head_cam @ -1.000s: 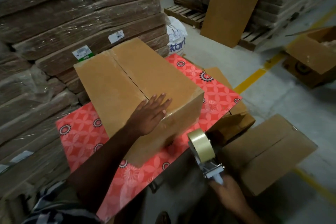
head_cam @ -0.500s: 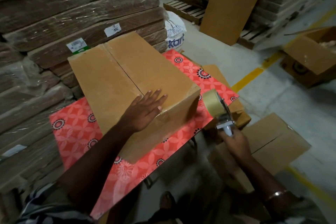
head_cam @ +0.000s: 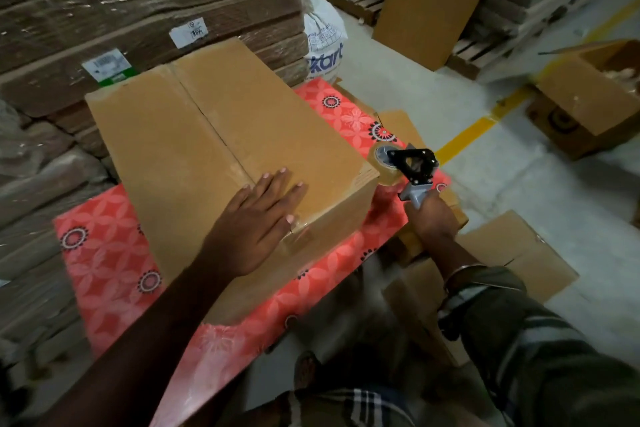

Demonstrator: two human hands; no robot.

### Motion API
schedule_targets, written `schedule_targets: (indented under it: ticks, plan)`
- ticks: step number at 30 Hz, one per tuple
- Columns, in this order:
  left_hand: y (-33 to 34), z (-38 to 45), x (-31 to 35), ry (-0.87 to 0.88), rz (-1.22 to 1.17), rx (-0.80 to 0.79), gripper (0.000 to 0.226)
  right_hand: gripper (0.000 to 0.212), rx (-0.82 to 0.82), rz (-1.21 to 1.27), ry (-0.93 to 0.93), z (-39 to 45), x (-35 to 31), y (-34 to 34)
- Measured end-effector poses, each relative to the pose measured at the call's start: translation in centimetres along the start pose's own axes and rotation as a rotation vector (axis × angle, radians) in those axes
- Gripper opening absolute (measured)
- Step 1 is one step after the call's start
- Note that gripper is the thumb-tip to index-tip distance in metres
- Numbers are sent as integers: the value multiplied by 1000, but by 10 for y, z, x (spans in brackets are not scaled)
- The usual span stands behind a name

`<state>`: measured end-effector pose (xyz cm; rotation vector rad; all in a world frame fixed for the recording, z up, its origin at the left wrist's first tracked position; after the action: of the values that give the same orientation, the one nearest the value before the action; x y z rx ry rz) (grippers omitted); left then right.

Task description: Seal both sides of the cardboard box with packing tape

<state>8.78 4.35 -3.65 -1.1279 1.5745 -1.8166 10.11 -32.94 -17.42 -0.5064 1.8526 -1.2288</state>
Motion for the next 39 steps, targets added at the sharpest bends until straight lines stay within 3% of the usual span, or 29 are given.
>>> schedule_targets:
  ticks: [9, 14, 20, 23, 26, 29, 31, 33, 35, 36, 38, 39]
  plan:
    - [-11, 3, -1, -42, 39, 71, 61, 51, -115, -80, -145, 58, -16, 49]
    - [-19, 3, -1, -90, 30, 135, 63, 62, -197, -70, -187, 81, -21, 65]
    - [-19, 0, -4, -141, -1, 143, 66, 77, -191, -221, -263, 96, -36, 58]
    - [-25, -1, -6, -165, -61, 183, 65, 86, -293, -385, -257, 92, -46, 46]
    - [-37, -14, -27, -300, -176, 316, 65, 68, -296, -477, -324, 82, -69, 16]
    - [-56, -47, -66, -492, -313, 517, 77, 40, -154, -143, -626, 56, -130, -34]
    - [-65, -73, -97, -595, -321, 592, 82, 30, -221, 257, -716, 31, -164, -62]
    - [-63, -110, -143, -840, -350, 640, 84, 41, -359, 490, -687, 10, -192, -71]
    - [-53, -140, -177, -1085, -539, 636, 90, 54, -457, 585, -685, -8, -219, -70]
    - [-46, -145, -180, -1135, -705, 645, 86, 54, -499, 591, -693, -16, -230, -64]
    - [-31, -139, -172, -1147, -1030, 684, 42, 56, -573, 598, -678, -28, -249, -53]
    - [-24, -130, -165, -1125, -1157, 680, 34, 58, -609, 598, -668, -33, -257, -47]
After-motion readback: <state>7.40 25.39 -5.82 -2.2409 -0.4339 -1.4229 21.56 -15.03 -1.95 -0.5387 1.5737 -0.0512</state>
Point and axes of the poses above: each hand's wrist, its own z-axis towards the middle knuckle, its own y-axis out of the palm, x = y × z, the point moved 10 cm from there along z, towards the middle knuckle
